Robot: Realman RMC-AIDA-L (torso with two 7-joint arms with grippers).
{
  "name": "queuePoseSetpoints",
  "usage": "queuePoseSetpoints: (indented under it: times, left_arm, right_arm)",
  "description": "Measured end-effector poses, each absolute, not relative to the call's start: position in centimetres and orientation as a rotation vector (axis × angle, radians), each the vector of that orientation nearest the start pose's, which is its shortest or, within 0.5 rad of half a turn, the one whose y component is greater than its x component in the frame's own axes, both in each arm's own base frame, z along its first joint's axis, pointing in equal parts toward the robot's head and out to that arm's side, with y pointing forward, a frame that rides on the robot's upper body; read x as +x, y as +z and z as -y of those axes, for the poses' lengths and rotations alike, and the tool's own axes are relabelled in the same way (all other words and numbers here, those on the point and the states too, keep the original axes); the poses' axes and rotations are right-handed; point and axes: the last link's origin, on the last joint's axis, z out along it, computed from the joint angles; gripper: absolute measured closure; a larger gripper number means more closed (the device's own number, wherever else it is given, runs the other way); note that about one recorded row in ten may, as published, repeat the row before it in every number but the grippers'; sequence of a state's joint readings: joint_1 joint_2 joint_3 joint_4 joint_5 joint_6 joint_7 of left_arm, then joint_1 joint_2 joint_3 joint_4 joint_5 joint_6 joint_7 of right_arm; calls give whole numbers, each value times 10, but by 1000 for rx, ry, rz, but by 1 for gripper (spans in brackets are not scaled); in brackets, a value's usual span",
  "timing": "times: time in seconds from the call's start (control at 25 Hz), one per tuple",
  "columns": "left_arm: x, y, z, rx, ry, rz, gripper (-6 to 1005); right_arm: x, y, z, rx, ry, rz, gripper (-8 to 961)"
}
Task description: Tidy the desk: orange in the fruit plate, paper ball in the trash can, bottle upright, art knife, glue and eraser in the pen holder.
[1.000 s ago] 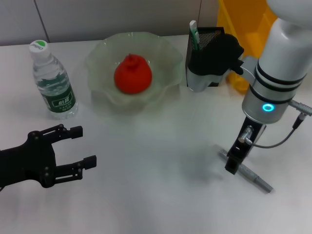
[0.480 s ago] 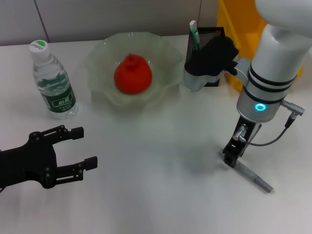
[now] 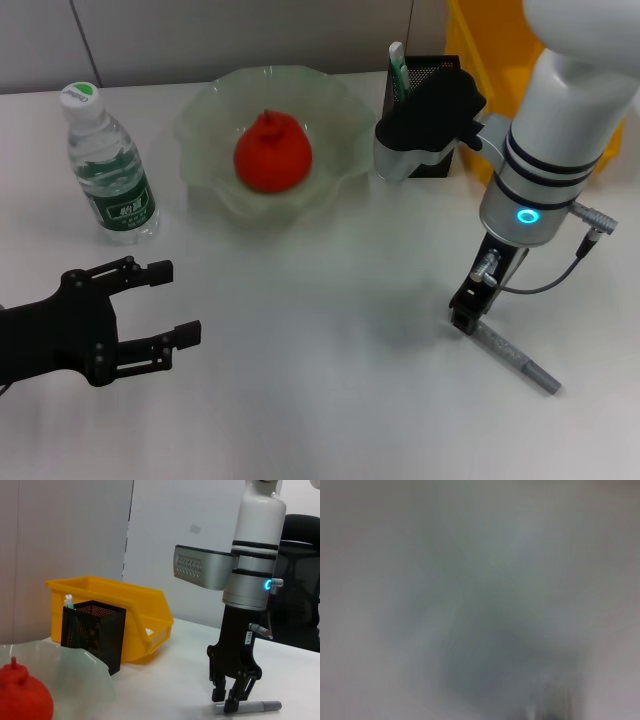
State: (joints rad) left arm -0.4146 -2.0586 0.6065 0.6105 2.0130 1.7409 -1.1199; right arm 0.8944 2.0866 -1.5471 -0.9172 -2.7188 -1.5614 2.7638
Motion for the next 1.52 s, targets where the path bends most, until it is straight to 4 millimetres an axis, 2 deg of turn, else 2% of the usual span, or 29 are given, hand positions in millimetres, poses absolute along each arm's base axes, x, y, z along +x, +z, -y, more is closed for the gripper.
queuePoseSetpoints:
  times: [0.4,0.68,0.88,0.96,1.0,1.04,1.12,1.16,1.2,1.24,1.28,1.32,1.36,1.4,1.52]
  left_arm:
    - [-291,10,-279,-2749,-803,424,184]
    - [-292,11,-280,-2747,-802,425,185]
    - [-292,12,-280,-2740,-802,427,184]
    - [-292,12,-280,-2739,-802,428,184]
    - [-293,12,-279,-2738,-803,428,184]
    - [-293,12,-279,-2738,-803,428,184]
    - [-293,12,-280,-2738,-803,427,184]
    - [-292,12,-280,-2738,-804,425,184]
    - [-292,12,-280,-2738,-805,423,184]
    - [-291,12,-281,-2738,-805,421,184]
    - [-291,12,-281,-2739,-805,420,184]
    - [-291,12,-281,-2740,-806,419,184]
    - [-291,12,-281,-2740,-806,419,184]
    - [-290,11,-281,-2742,-806,416,184]
    - [-290,11,-281,-2743,-806,414,184]
  right_arm:
    - [178,-59,-367,-2494,-997,-1020,659]
    - [174,-64,-365,-2524,-990,-1017,731]
    - [174,-62,-363,-2524,-998,-1032,804]
    - [172,-59,-363,-2526,-989,-1034,804]
    - [165,-49,-367,-2526,-939,-1033,804]
    - [165,-49,-367,-2526,-939,-1033,804]
    - [154,-29,-374,-2502,-862,-1021,804]
    - [148,-15,-380,-2479,-817,-1003,803]
    - [136,17,-393,-2421,-703,-957,803]
    - [130,33,-400,-2393,-641,-928,803]
    - [130,33,-400,-2393,-641,-928,803]
    - [117,62,-413,-2345,-506,-861,803]
    - [117,62,-413,-2345,-506,-861,803]
    - [106,82,-424,-2305,-371,-792,803]
    - [99,93,-436,-2266,-272,-723,804]
